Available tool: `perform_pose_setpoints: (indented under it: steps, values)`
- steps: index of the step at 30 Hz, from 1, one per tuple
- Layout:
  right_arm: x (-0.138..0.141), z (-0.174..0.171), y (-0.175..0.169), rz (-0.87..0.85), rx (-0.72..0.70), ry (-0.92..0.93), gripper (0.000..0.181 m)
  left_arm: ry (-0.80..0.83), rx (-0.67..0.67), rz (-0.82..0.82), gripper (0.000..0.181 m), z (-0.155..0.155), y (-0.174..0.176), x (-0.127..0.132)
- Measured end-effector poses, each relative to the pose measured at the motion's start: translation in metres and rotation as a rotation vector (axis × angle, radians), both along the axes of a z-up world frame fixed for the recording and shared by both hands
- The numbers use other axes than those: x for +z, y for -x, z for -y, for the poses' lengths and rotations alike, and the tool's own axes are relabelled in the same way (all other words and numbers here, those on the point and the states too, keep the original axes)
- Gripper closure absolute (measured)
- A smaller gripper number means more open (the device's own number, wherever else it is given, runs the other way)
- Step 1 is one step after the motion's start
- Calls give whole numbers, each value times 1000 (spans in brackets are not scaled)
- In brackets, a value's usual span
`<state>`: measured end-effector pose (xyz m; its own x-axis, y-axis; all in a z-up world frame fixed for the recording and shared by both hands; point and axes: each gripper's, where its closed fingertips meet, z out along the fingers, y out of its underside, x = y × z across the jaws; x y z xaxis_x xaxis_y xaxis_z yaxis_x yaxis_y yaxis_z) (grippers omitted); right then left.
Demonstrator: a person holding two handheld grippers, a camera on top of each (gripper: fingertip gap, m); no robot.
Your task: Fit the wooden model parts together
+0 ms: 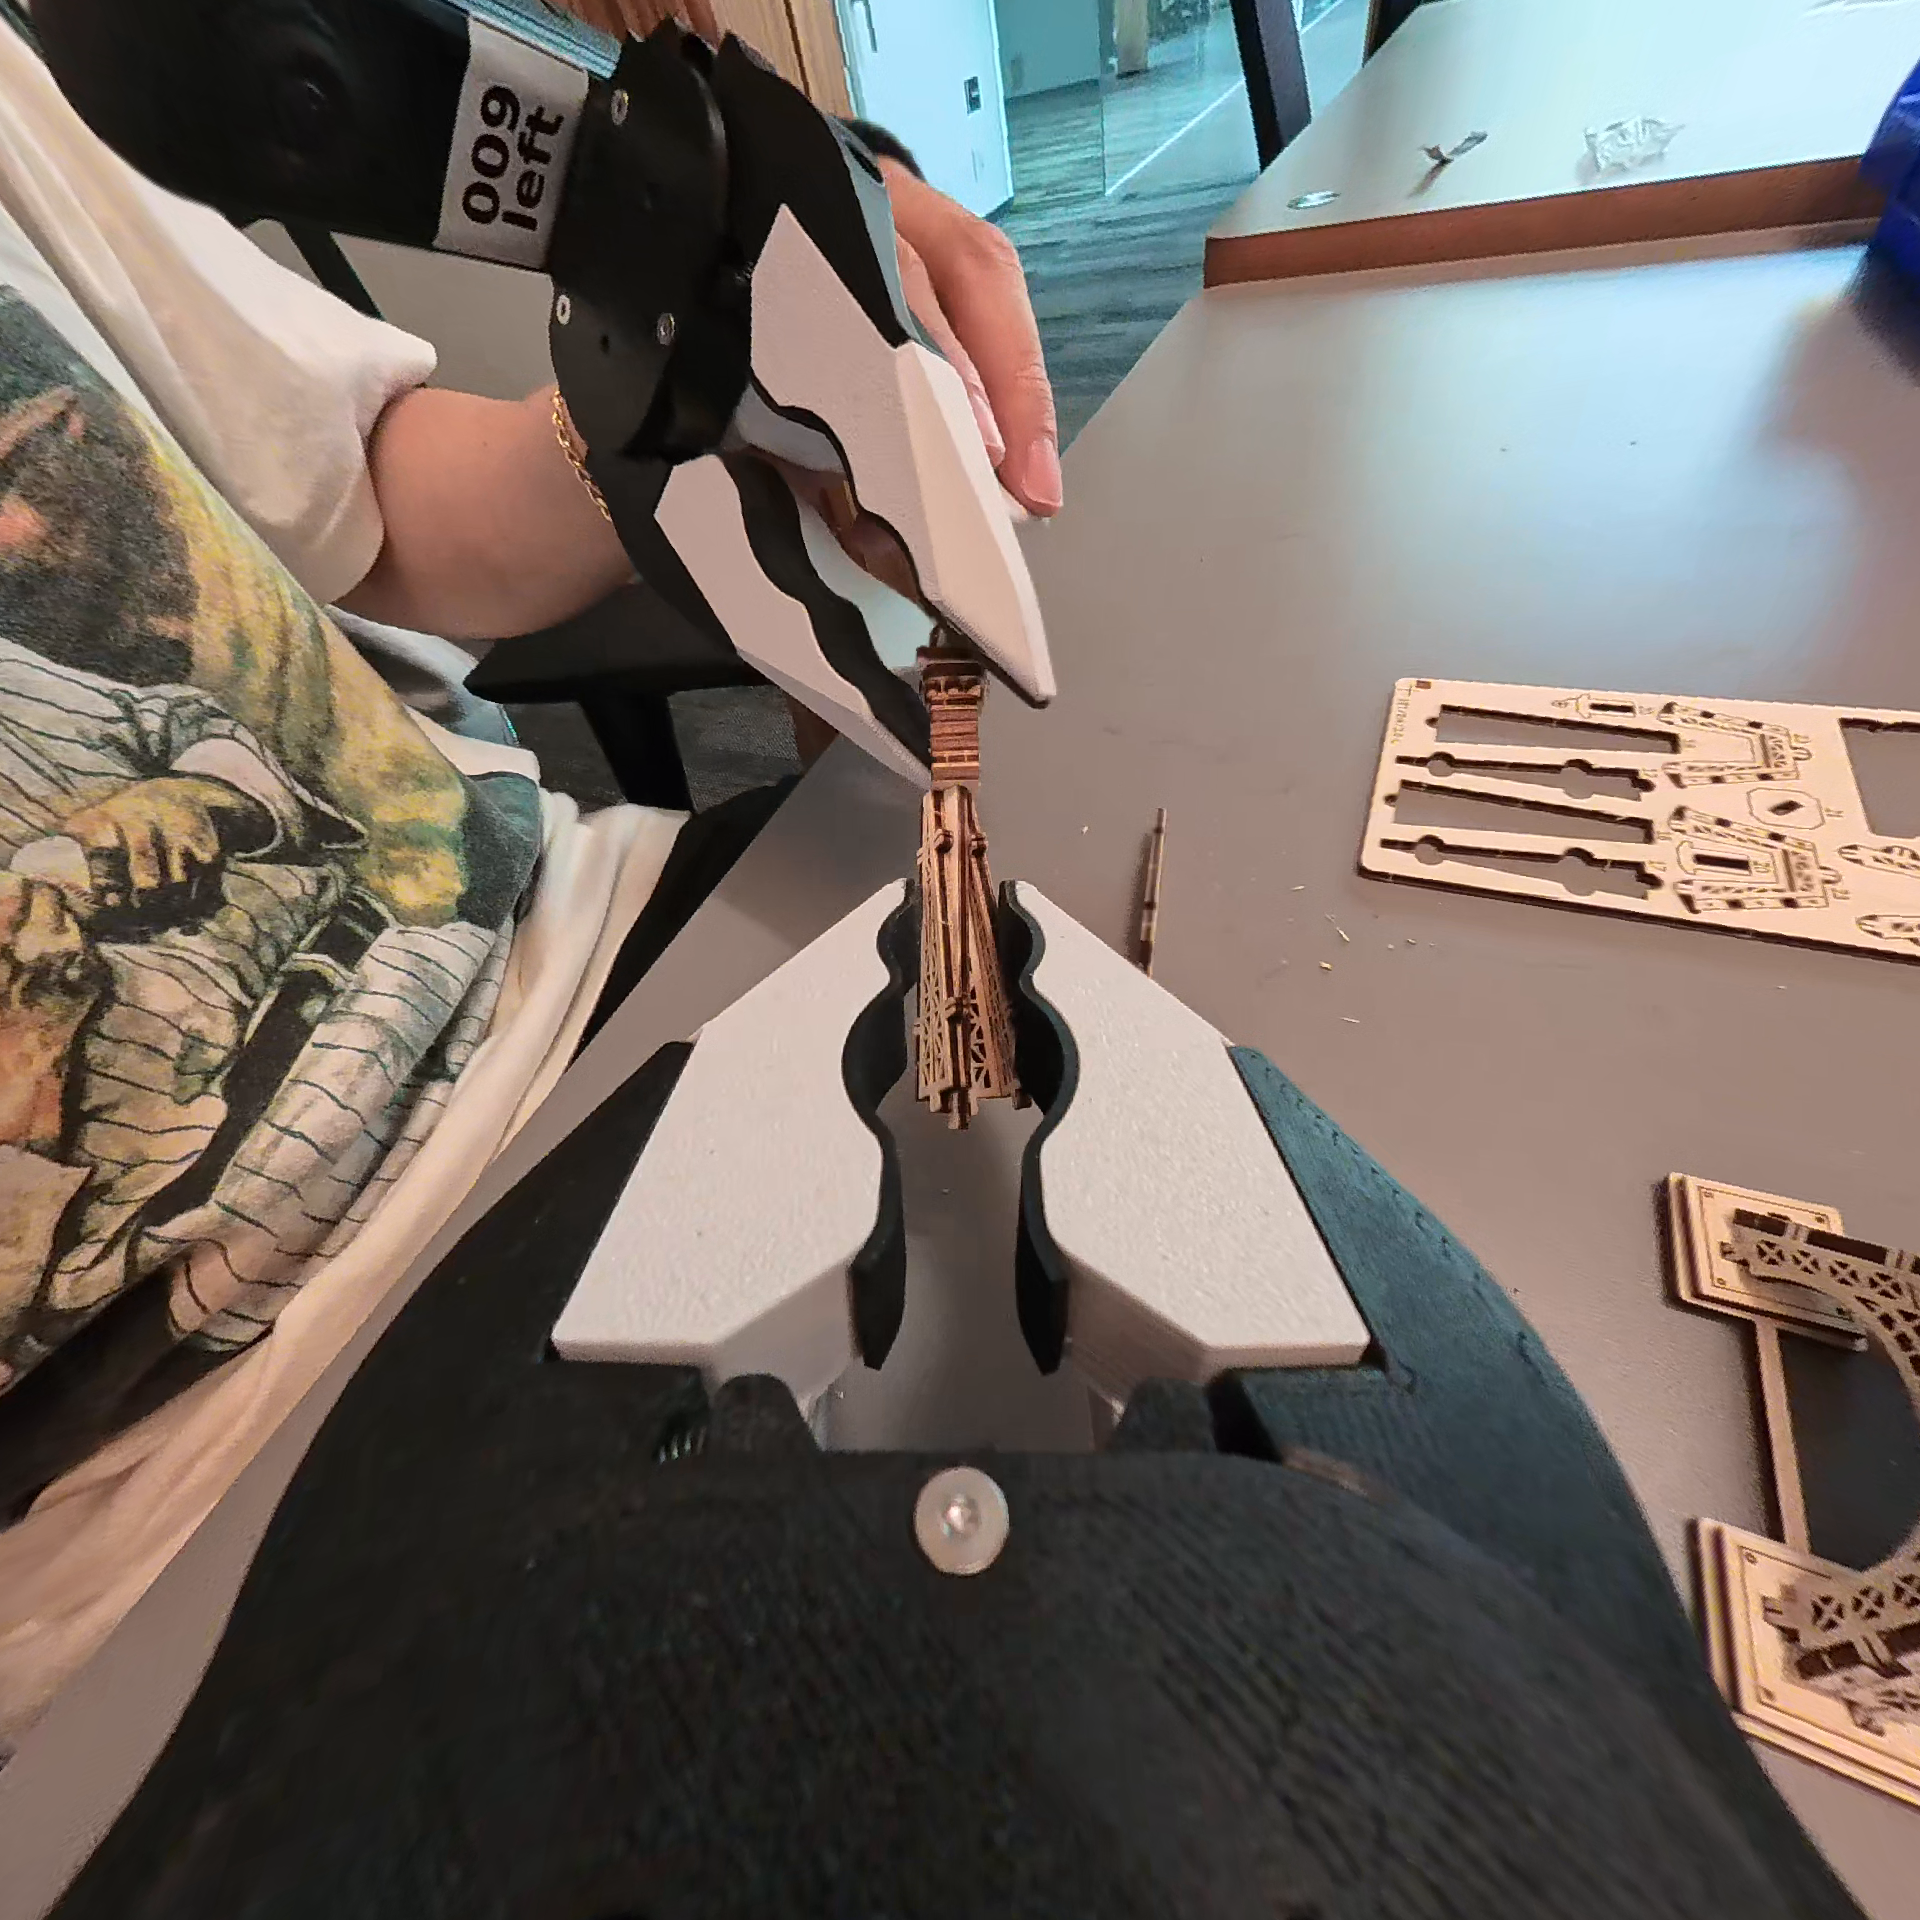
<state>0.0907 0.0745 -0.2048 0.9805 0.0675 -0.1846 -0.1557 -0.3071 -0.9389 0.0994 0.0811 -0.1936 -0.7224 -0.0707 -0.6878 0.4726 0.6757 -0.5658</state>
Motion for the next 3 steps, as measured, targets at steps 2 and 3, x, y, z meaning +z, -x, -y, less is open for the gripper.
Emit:
perform_pose_setpoints:
  steps: [2, 3]
  values:
    - [1, 1, 1, -1, 2, -6, 169, -3, -1, -1, 160, 0, 1, 1]
    - [1, 1, 1, -3, 3, -9, 169, -8, -3, -2, 161, 0, 1, 1]
